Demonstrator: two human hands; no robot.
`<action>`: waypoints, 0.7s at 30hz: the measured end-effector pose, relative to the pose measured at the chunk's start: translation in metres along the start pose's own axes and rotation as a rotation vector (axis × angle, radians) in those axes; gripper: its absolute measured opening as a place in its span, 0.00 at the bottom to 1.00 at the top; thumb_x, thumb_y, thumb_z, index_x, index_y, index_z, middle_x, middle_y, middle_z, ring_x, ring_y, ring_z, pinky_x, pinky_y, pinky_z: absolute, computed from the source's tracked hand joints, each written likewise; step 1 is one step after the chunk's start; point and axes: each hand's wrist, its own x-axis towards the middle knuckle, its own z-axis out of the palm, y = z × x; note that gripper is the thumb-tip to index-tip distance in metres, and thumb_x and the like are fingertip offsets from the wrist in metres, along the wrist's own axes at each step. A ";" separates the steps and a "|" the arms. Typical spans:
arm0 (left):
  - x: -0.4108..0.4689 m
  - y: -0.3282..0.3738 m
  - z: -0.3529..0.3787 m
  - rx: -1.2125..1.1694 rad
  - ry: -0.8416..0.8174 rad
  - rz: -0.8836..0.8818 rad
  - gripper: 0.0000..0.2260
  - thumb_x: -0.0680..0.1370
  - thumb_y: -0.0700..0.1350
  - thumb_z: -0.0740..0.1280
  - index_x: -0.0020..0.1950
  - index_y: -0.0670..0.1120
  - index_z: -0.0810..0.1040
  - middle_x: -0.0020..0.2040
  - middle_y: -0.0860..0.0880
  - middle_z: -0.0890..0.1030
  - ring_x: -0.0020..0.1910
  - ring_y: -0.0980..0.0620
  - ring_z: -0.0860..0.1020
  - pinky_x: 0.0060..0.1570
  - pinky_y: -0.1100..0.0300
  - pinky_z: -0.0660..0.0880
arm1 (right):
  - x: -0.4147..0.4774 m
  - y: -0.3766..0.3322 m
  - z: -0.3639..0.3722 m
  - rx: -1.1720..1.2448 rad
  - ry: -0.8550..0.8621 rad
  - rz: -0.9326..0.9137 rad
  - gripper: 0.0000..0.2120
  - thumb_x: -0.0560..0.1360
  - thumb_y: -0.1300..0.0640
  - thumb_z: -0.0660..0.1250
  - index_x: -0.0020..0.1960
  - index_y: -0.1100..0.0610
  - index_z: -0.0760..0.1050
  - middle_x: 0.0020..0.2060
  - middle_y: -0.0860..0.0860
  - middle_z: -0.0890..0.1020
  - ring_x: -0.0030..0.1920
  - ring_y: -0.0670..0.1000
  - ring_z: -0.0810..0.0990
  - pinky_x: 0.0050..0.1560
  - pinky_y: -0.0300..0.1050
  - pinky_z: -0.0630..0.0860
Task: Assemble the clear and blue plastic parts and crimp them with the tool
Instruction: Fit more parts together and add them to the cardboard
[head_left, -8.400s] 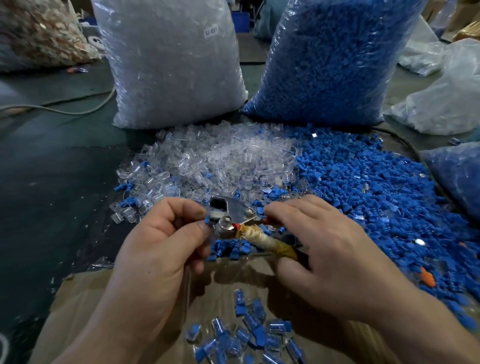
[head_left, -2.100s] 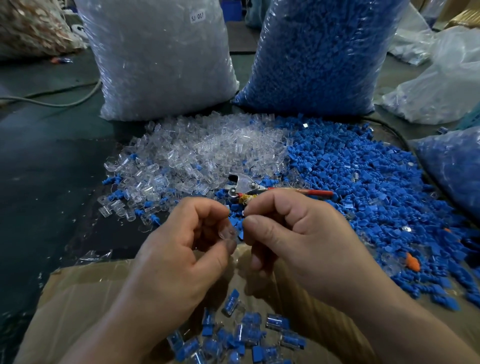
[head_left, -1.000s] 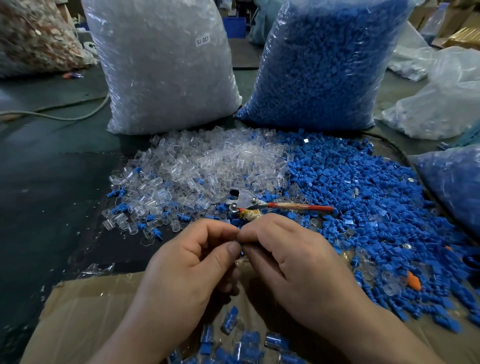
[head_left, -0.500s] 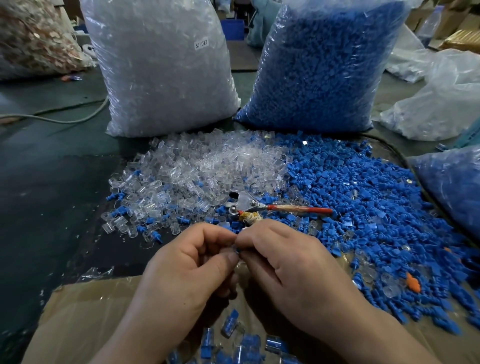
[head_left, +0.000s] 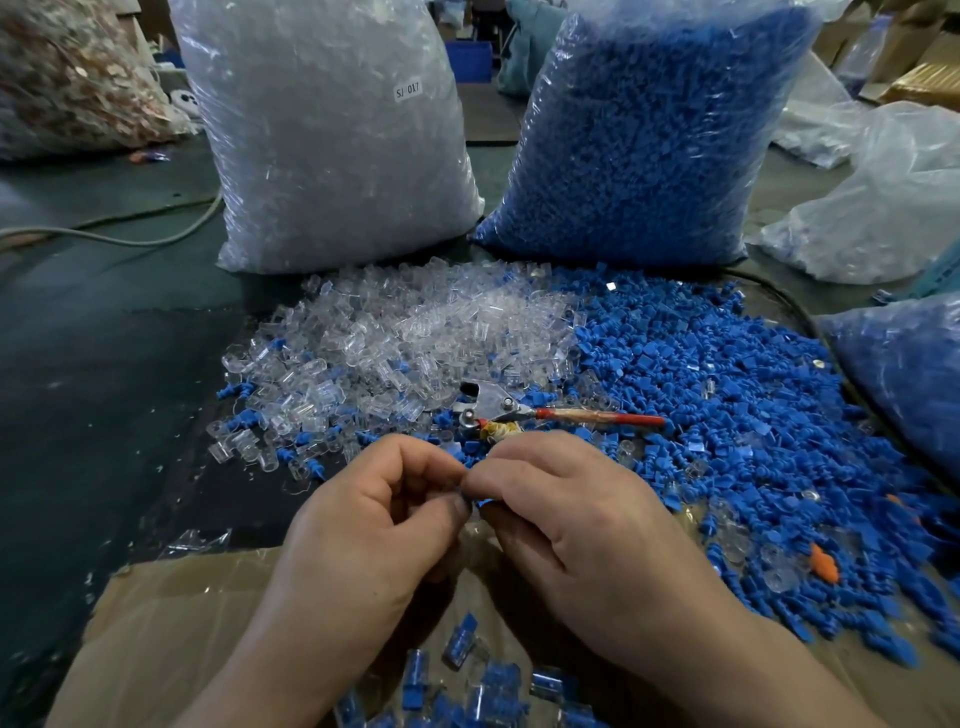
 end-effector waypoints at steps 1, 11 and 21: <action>0.000 0.001 0.000 -0.008 0.008 -0.007 0.12 0.74 0.38 0.74 0.44 0.57 0.83 0.32 0.49 0.83 0.28 0.55 0.79 0.28 0.66 0.75 | 0.000 0.001 0.000 -0.035 0.029 0.000 0.12 0.78 0.51 0.60 0.58 0.50 0.78 0.53 0.44 0.78 0.55 0.48 0.76 0.51 0.48 0.77; -0.002 0.004 -0.009 -0.127 0.011 -0.091 0.14 0.77 0.35 0.69 0.41 0.55 0.82 0.30 0.45 0.80 0.27 0.52 0.77 0.28 0.65 0.75 | 0.004 0.037 -0.013 -0.519 -0.262 0.471 0.38 0.76 0.31 0.55 0.77 0.45 0.44 0.79 0.49 0.49 0.78 0.55 0.46 0.76 0.55 0.43; 0.001 0.006 -0.008 -0.233 0.033 -0.099 0.14 0.77 0.34 0.68 0.41 0.53 0.83 0.29 0.45 0.79 0.25 0.52 0.75 0.25 0.65 0.74 | 0.013 0.036 -0.012 -0.540 -0.193 0.386 0.31 0.72 0.34 0.62 0.71 0.41 0.58 0.66 0.44 0.68 0.61 0.53 0.67 0.64 0.55 0.61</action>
